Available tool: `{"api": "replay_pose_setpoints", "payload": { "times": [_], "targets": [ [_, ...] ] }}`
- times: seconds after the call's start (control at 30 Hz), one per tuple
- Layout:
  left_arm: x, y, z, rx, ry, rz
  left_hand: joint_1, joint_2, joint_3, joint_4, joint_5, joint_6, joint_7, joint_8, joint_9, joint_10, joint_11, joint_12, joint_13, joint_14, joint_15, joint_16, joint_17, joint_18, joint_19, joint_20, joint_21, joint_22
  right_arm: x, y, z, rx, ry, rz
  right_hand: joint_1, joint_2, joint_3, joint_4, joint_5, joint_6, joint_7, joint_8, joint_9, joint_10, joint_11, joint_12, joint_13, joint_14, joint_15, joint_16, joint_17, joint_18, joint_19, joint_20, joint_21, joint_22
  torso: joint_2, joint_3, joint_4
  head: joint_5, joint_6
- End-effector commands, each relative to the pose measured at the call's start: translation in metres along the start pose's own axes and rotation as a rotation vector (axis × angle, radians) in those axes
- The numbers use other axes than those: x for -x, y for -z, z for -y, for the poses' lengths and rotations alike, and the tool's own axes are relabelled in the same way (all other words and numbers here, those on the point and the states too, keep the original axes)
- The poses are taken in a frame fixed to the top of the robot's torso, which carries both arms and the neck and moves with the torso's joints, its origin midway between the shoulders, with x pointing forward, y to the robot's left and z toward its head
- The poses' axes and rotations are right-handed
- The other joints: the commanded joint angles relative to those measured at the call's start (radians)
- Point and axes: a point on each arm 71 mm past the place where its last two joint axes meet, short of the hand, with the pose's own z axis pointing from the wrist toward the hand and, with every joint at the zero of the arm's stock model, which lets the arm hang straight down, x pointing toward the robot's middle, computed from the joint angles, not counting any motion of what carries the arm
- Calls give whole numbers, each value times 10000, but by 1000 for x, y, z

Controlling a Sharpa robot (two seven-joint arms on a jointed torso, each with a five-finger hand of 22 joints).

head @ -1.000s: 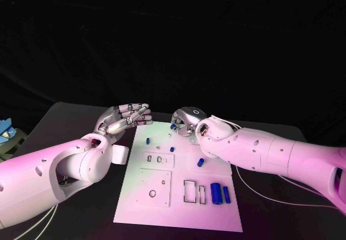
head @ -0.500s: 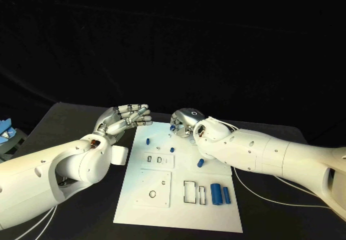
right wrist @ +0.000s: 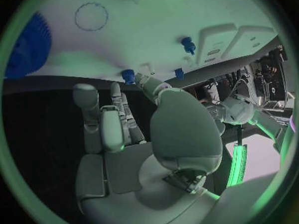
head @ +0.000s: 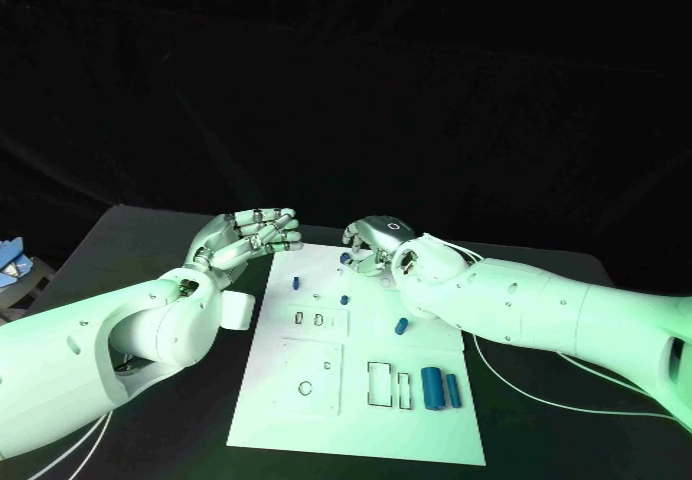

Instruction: Assemble the parts on the task board

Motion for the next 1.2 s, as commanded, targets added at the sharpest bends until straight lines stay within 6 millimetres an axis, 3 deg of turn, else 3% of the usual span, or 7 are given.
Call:
{"api": "replay_pose_setpoints", "payload": {
  "times": [0.03, 0.33, 0.53, 0.63, 0.7, 0.83, 1.2],
  "targets": [
    [-1, 0, 1, -90, 37, -170, 21, -44, 41, 9, -9, -55, 379, -67, -10, -37, 21, -34, 2, 3, 39, -59, 12, 33, 49, -17, 35, 14, 6, 6, 4, -76, -182, 264, -10, -107, -66, 8, 17, -37, -1, -31, 23, -66, -3, 42, 21, 65, 84, 72, 24, -175, -12, 55, 19, 13, -20, 25, -49, 5, 38],
    [4, 0, 1, -66, -14, -75, 9, -48, 46, 8, -15, -56, 375, -71, -11, -36, 22, -45, 3, -1, 41, -66, 16, 32, 44, -16, 39, 15, 30, 37, 33, -588, -1670, 209, 543, 109, -108, -91, 240, 802, -134, 127, 318, 1250, -311, 1344, 722, 233, -148, 462, 738, -329, 466, -122, 750, 1055, -98, 131, -151, 51, 101],
    [5, 0, 1, -77, -115, -149, 12, -51, 51, 3, -16, -56, 372, -72, -11, -36, 21, -50, 3, -5, 42, -70, 17, 31, 41, -16, 40, 14, 38, 58, 56, -1269, -2923, -548, 488, -4, -544, 95, 622, 732, -230, -7, 543, 938, -487, 3637, 2775, 290, -299, 622, 1003, -389, 562, -269, 978, 1475, -143, 262, -261, 124, 136],
    [3, 0, 1, -113, -256, -310, 15, -53, 55, -3, -16, -57, 370, -74, -12, -38, 21, -56, 2, -10, 43, -74, 18, 30, 38, -15, 40, 14, 40, 67, 68, -1578, -3392, -818, 379, 0, -864, 366, 691, 613, -274, 59, 788, 579, -464, 6017, 4783, 418, -272, 900, 1619, -451, 727, -258, 1210, 1891, -161, 358, -305, 145, 163],
    [1, -1, 0, -130, -326, -395, 15, -53, 55, -3, -16, -57, 370, -74, -12, -38, 21, -56, 2, -10, 43, -74, 18, 30, 38, -15, 40, 14, 41, 69, 72, -1701, -3495, -893, 383, 10, -945, 456, 692, 546, -252, 85, 874, 673, -432, 7243, 5969, 467, -249, 1026, 1929, -461, 757, -239, 1258, 1997, -165, 383, -304, 129, 156],
    [-2, -2, 0, -161, -518, -604, 22, -59, 66, -17, -17, -63, 367, -81, -14, -49, 22, -73, 1, -22, 46, -86, 19, 28, 28, -14, 41, 13, 41, 72, 80, -1905, -3545, -1049, 424, -1, -1112, 591, 698, 371, -196, 112, 1015, 1190, -369, 9161, 7867, 582, -192, 1289, 2641, -497, 855, -183, 1395, 2257, -146, 489, -288, 115, 170],
    [-6, -4, -3, -112, -655, -854, 25, -64, 72, -26, -18, -69, 369, -86, -16, -57, 24, -85, -1, -30, 48, -94, 20, 27, 23, -14, 42, 13, 27, 69, 87, -2243, -3498, -1301, 485, -5, -1335, 750, 664, -191, -72, 84, 1159, 1223, -243, 9959, 8595, 630, -77, 1425, 3005, -498, 847, -93, 1393, 2343, -53, 665, -231, 159, 159]
  ]
}}
